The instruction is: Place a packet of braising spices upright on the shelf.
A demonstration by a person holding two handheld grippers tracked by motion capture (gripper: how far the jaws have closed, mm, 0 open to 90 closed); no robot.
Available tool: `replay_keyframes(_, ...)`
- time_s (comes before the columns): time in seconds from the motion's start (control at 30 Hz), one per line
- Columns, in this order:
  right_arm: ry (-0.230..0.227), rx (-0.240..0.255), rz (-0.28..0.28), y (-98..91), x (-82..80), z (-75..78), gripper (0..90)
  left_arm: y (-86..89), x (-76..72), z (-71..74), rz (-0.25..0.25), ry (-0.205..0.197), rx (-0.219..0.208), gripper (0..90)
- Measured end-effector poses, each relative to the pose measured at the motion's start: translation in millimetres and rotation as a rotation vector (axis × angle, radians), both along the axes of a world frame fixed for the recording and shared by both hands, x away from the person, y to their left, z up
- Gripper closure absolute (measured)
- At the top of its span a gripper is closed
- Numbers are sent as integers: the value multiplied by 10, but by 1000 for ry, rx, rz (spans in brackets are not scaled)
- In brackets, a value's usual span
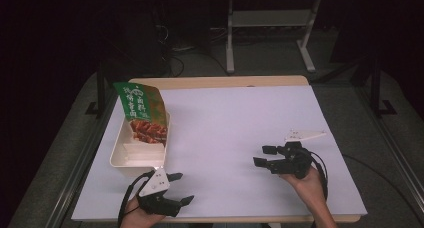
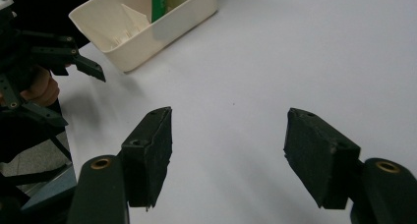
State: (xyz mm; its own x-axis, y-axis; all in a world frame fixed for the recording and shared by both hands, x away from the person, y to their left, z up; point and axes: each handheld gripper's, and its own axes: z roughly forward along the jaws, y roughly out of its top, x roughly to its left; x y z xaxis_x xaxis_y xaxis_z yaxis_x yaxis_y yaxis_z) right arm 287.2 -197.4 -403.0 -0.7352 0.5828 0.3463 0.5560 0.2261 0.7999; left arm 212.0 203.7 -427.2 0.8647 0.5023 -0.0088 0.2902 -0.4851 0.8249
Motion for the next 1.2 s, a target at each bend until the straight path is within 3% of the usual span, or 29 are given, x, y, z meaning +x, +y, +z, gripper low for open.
replay_keyframes(0.77,33,9,-19,-176,-295,-235,319,13,-5,4,2,-1,6,235)
replay_keyframes(1.2,24,10,-26,-250,-483,-290,299,18,-8,3,3,-3,8,236)
